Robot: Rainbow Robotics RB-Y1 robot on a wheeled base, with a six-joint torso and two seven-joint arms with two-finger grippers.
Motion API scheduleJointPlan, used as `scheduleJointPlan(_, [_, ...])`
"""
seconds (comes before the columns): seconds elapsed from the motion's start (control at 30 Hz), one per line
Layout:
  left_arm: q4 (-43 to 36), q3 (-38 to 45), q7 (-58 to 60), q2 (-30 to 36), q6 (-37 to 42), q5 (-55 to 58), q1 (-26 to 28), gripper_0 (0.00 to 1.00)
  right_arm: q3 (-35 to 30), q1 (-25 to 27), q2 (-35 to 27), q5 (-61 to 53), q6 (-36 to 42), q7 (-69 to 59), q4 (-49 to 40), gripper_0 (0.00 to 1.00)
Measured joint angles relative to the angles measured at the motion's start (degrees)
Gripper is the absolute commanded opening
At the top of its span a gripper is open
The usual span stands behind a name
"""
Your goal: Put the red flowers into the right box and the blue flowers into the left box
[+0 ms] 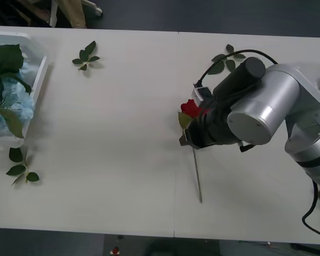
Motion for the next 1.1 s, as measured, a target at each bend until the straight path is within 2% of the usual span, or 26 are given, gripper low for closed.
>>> scheduleJointPlan(0.17, [-1.39, 0.75, 0.0, 0.0, 4.1, 2.69, 0.0, 0.65, 2.25, 0.0, 0.0, 2.44, -2.49, -5.92, 0.22, 1.0])
scheduleJointPlan(0.3, [-2.95, 5.13, 0.0, 0.0, 13.89, 11.42, 0.0, 0.65, 3.48, 0.0, 0.0, 4.38, -4.57, -6.16, 2.23, 1.0])
scheduleJointPlan(0.4, [-4.8, 11.25, -0.63, 0.01, 25.87, 23.66, 0.03, 0.65, 4.34, 0.0, 0.0, 5.4, -7.19, -6.16, 4.59, 1.0])
scheduleJointPlan(0.5, [-5.33, 17.84, -6.51, 0.05, 30.36, 35.73, 0.67, 0.65, 5.01, 0.0, 0.0, 6.19, -9.69, -6.16, 7.01, 1.0])
scheduleJointPlan(0.6, [-5.85, 24.97, -13.78, 0.32, 33.67, 37.56, 2.75, 0.65, 5.34, 0.0, 0.0, 6.83, -11.56, -6.16, 8.9, 1.0])
scheduleJointPlan(0.8, [-8.48, 41.4, -14.67, 0.51, 41.59, 41.96, 8.51, 0.64, 6.46, 0.0, 0.0, 7.93, -15.5, -6.16, 11.85, 1.0])
scheduleJointPlan(0.87, [-13.72, 41.76, -14.67, 0.45, 40.15, 43.6, 9.17, 0.65, 6.99, 0.0, 0.0, 7.92, -16.37, -6.16, 12.82, 1.0])
scheduleJointPlan(0.93, [-21.34, 37.83, -14.67, -0.18, 34.78, 43.8, 9.16, 0.65, 7.37, 0.0, 0.0, 7.92, -17.15, -6.16, 13.66, 1.0])
scheduleJointPlan(1.03, [-32.72, 26.7, -14.66, -4.02, 21.56, 40.15, 8.7, 0.65, 8.0, 0.0, 0.0, 7.92, -18.64, -6.16, 14.87, 1.0])
scheduleJointPlan(1.1, [-36.75, 18.81, -14.63, -8.65, 15.26, 35.67, 7.63, 0.65, 8.52, 0.0, 0.0, 7.99, -19.3, -6.15, 15.65, 1.0])
